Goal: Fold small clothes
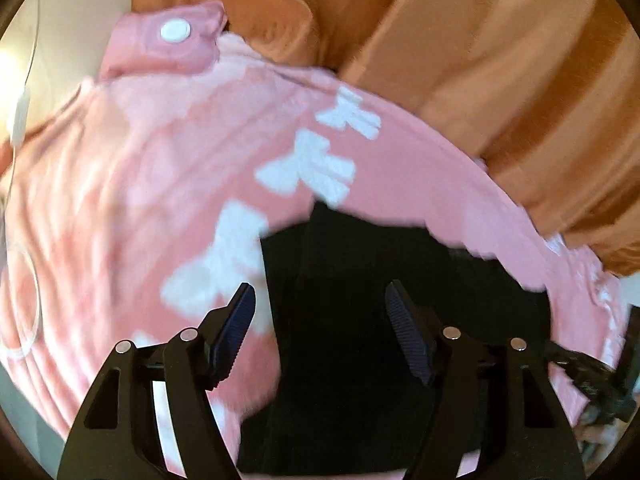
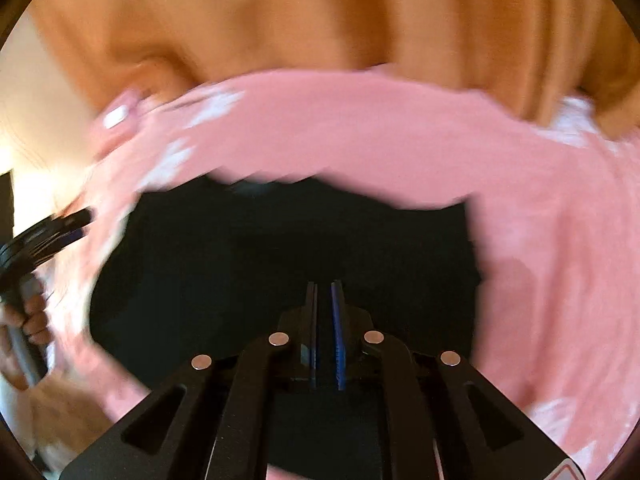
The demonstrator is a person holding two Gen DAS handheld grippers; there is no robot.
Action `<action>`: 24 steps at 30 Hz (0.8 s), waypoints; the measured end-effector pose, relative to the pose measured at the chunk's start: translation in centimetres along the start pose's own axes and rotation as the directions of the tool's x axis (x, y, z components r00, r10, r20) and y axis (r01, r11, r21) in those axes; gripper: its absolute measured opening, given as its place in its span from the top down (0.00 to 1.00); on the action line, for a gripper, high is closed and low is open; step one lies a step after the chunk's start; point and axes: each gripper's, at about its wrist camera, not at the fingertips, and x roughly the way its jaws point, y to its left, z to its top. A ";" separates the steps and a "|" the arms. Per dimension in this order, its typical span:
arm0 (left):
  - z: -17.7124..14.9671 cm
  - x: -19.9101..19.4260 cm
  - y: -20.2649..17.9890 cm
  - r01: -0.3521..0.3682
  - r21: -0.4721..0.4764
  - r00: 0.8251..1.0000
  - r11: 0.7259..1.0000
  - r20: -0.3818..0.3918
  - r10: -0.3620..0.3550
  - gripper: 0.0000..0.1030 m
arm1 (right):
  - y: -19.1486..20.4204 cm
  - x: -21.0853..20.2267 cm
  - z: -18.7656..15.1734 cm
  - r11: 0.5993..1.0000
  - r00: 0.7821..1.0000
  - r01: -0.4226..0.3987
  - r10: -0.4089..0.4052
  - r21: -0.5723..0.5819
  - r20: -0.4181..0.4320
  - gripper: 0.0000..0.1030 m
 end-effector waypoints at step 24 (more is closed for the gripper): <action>-2.9 2.2 4.4 -0.041 -0.042 0.997 0.998 -0.073 0.037 0.25 | 7.2 8.4 5.2 0.998 1.000 -0.008 0.007 -0.057 -0.014 0.94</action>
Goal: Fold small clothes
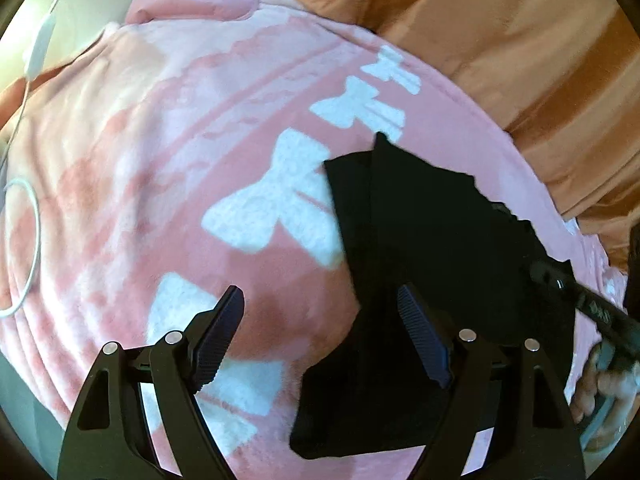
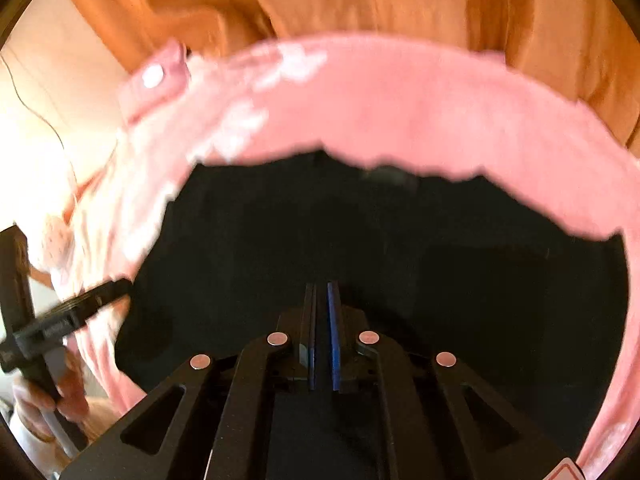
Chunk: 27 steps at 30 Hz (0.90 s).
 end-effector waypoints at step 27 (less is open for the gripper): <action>2.3 4.6 -3.6 -0.080 -0.122 0.997 0.989 0.013 0.083 0.66 | -1.7 4.1 -0.1 0.994 0.992 -0.066 0.075 0.086 -0.103 0.89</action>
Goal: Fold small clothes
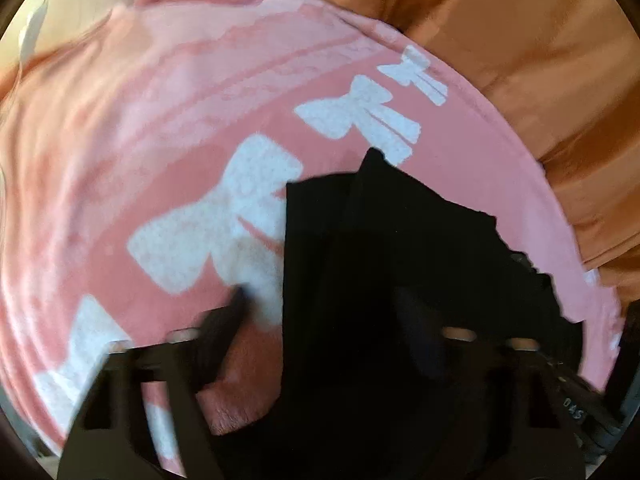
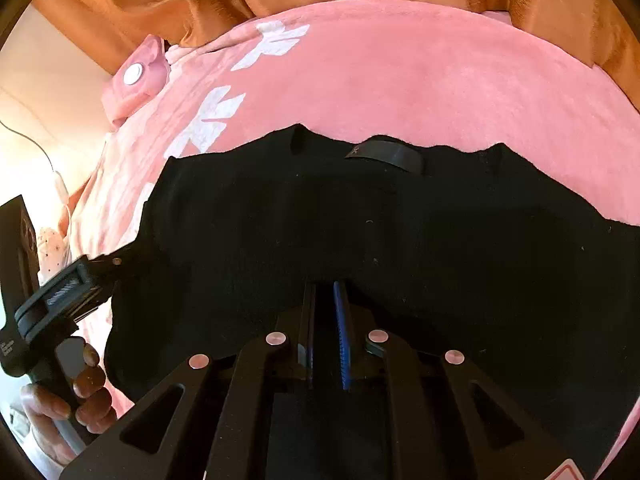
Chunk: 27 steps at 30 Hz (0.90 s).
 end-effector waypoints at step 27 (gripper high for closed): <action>-8.6 -10.6 -11.4 0.418 0.378 0.895 0.826 -0.014 -0.446 0.28 | -10.4 -11.8 -5.2 0.983 0.983 -0.041 0.007 0.180 0.183 0.54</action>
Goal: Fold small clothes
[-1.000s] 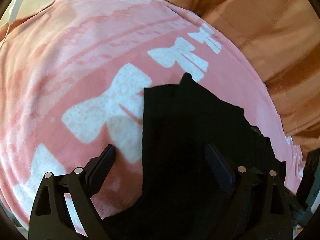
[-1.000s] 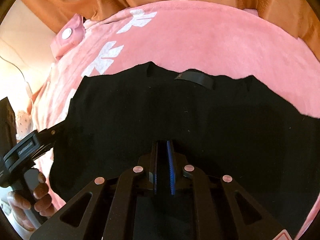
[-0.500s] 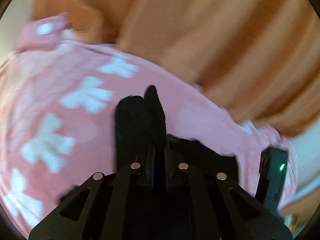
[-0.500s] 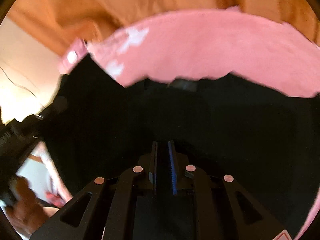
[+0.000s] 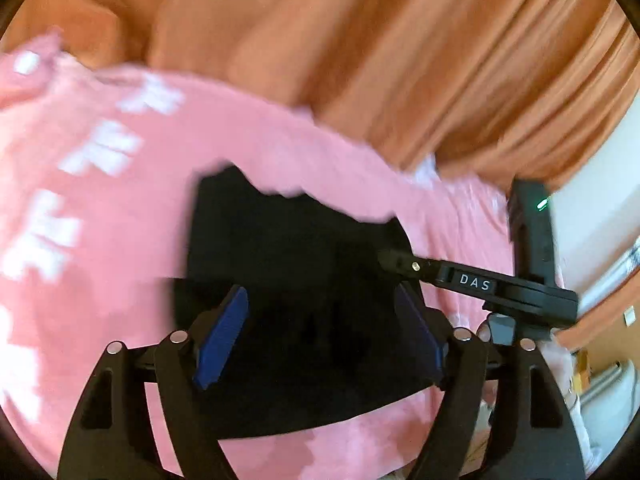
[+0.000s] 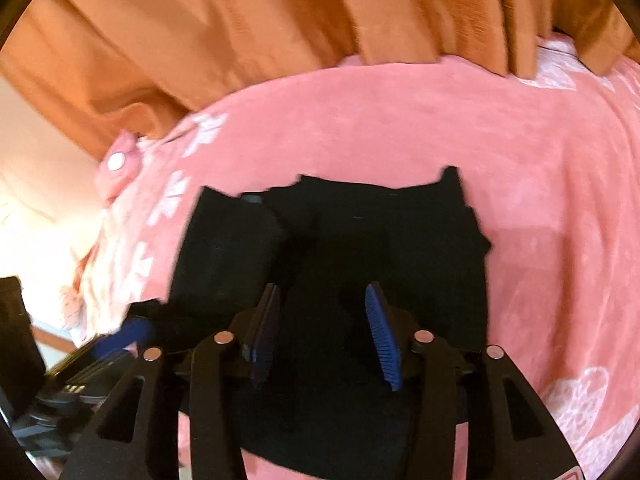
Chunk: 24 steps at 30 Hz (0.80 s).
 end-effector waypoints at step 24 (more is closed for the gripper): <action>-4.9 4.5 -6.9 0.167 0.269 0.982 0.948 -0.132 -0.136 0.92 | 3.1 2.0 3.1 0.998 0.998 -0.035 0.038 -0.052 0.051 0.90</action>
